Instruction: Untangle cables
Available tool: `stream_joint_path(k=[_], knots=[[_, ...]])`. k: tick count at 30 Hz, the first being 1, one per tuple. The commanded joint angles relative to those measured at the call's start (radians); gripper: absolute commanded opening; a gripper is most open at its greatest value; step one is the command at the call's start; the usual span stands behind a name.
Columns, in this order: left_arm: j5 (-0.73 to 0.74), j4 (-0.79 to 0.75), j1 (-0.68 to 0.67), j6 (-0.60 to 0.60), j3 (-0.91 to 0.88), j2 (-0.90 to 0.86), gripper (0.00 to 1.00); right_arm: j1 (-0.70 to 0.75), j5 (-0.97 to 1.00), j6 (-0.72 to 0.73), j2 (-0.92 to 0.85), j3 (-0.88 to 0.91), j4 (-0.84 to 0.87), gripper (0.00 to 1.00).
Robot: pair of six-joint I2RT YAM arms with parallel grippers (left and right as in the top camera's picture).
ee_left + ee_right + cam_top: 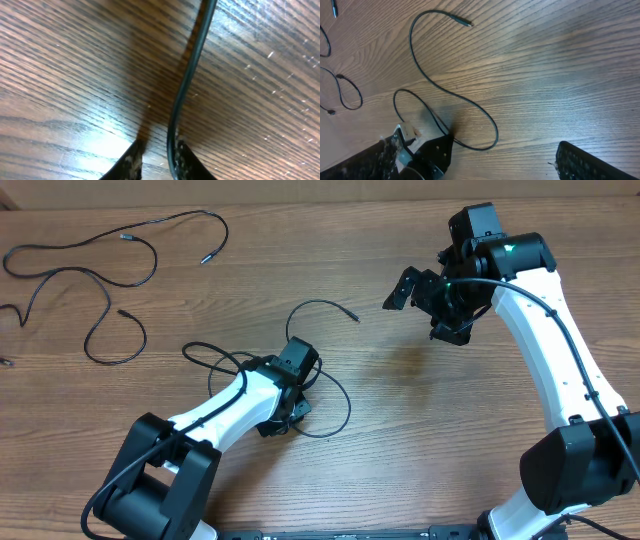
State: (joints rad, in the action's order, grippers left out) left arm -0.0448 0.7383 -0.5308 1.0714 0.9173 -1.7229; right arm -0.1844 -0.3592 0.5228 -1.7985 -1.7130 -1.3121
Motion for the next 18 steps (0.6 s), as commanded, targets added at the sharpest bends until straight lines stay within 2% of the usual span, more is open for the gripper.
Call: stream_joint_path(k=[1, 4, 9, 14, 18], knots=[[-0.010, -0.008, -0.004, 0.006, -0.045, -0.109, 0.04, 0.001, 0.002, -0.004, 0.011, -0.016, 0.001, 1.00], [-0.004, 0.029, 0.013, -0.002, -0.025, -0.104, 0.04, 0.001, 0.002, -0.004, 0.011, -0.016, 0.002, 1.00], [0.008, 0.198, 0.053, -0.059, 0.105, -0.018, 0.04, 0.001, 0.002, -0.004, 0.011, -0.016, 0.001, 1.00], [0.008, 0.277, 0.081, -0.131, 0.236, 0.226, 0.04, 0.001, 0.002, -0.004, 0.011, -0.016, 0.002, 1.00], [0.012, 0.290, 0.134, -0.134, 0.253, 0.430, 0.04, 0.001, 0.002, -0.004, 0.011, -0.016, 0.001, 1.00]])
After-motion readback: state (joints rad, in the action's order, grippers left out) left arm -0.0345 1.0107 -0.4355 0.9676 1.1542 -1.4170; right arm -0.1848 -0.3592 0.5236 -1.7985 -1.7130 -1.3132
